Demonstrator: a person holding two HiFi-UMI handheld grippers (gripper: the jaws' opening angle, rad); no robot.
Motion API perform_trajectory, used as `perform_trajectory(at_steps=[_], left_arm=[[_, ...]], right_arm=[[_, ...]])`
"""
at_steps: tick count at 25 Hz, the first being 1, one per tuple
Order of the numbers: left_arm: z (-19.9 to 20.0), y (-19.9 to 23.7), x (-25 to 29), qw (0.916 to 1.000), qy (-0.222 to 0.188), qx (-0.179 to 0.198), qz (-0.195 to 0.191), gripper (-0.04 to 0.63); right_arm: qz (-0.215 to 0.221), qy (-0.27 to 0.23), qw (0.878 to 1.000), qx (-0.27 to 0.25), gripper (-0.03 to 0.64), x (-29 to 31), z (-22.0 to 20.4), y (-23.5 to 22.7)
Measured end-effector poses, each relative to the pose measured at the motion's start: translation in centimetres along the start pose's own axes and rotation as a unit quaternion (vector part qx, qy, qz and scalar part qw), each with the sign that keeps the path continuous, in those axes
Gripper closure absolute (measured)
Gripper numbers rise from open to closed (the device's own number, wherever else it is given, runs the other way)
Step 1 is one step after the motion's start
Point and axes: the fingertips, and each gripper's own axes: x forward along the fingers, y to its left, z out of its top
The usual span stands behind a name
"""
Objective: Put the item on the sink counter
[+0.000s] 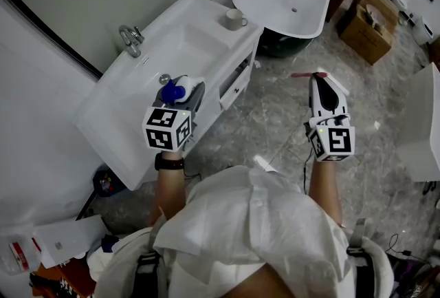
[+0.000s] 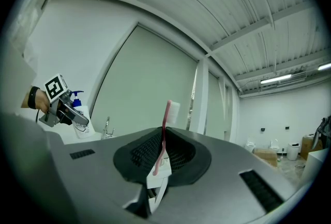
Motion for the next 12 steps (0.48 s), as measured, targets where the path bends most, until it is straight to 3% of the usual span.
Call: perform_trajectory(at_steps=[12], left_arm=[[-0.8, 1.4, -0.4, 0.9999, -0.002, -0.01, 0.008, 0.391]], right_arm=[[0.006, 0.0, 1.0, 0.001, 0.595, 0.9, 0.0, 1.1]])
